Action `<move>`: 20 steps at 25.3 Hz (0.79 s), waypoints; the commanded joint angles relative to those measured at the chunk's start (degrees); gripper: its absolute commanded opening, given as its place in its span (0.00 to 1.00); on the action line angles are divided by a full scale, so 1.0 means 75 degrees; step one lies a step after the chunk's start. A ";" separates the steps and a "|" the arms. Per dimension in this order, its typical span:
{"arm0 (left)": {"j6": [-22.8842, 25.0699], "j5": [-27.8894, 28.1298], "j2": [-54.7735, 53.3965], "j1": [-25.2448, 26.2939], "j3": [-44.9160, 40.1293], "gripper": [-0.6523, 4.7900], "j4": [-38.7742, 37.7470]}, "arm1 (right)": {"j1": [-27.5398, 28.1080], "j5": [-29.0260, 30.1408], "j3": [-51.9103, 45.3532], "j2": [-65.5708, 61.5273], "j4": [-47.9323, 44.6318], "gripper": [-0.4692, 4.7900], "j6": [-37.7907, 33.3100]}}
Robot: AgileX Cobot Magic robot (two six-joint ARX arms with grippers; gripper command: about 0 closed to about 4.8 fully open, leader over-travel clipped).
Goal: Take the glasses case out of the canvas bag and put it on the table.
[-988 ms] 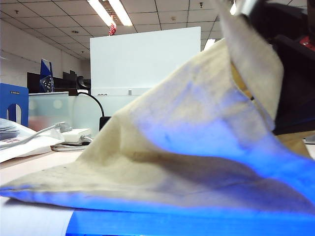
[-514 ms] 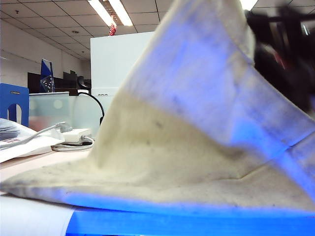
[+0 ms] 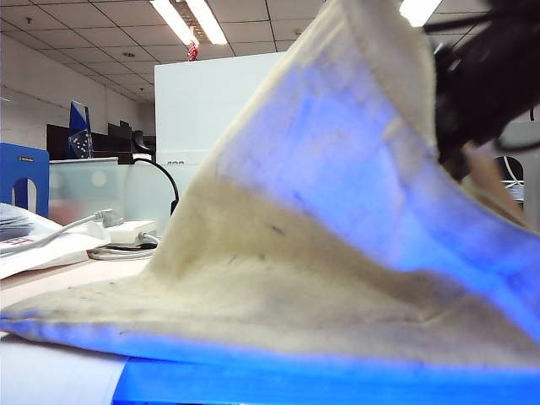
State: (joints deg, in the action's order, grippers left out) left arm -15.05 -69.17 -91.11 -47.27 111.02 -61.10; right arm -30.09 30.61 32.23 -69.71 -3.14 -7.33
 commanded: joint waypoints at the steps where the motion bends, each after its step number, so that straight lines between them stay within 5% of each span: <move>1: 0.0012 -0.0192 0.0050 -0.0157 0.0029 0.11 0.0102 | -0.0003 0.0000 0.0029 -0.0469 -0.1032 0.09 -0.0469; 4: 0.0015 -0.0175 0.0050 -0.0163 0.0029 0.11 0.0102 | -0.0055 -0.0443 0.0032 -0.0962 -0.1582 0.37 -0.0734; 5: 0.0023 -0.0172 0.0050 -0.0163 0.0029 0.11 0.0105 | -0.0201 -0.0568 0.0032 -0.1274 -0.1880 0.59 -0.1224; 8: 0.0044 -0.0009 0.0050 -0.0163 0.0029 0.11 0.0096 | -0.0895 -0.1378 0.0198 -0.1900 -0.2189 0.65 -0.1457; 9: 0.0047 -0.0009 0.0050 -0.0163 0.0029 0.11 0.0096 | -0.1198 -0.1717 0.0376 -0.2124 -0.2194 0.77 -0.1457; 13: 0.0207 -0.0020 0.0052 -0.0163 0.0032 0.11 -0.0157 | -0.2296 -0.4418 0.1955 -0.3206 -0.1023 1.00 -0.1247; 18: 0.0994 -0.0055 0.0058 -0.0157 0.0035 0.11 -0.1037 | -0.1947 -0.4398 0.3646 -0.5202 0.0460 1.00 -0.1107; 19: 0.1224 -0.0050 0.0058 -0.0137 0.0035 0.11 -0.1172 | -0.1961 -0.4290 0.3818 -0.5391 0.0842 0.85 -0.1107; 20: 0.1445 0.0070 0.0073 -0.0009 0.0035 0.11 -0.1265 | -0.2002 -0.4208 0.3870 -0.5397 0.1058 0.47 -0.1105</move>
State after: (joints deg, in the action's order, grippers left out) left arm -6.13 -67.40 -91.18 -47.72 111.00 -70.76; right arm -44.75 1.06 62.43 -108.62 -3.64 -16.58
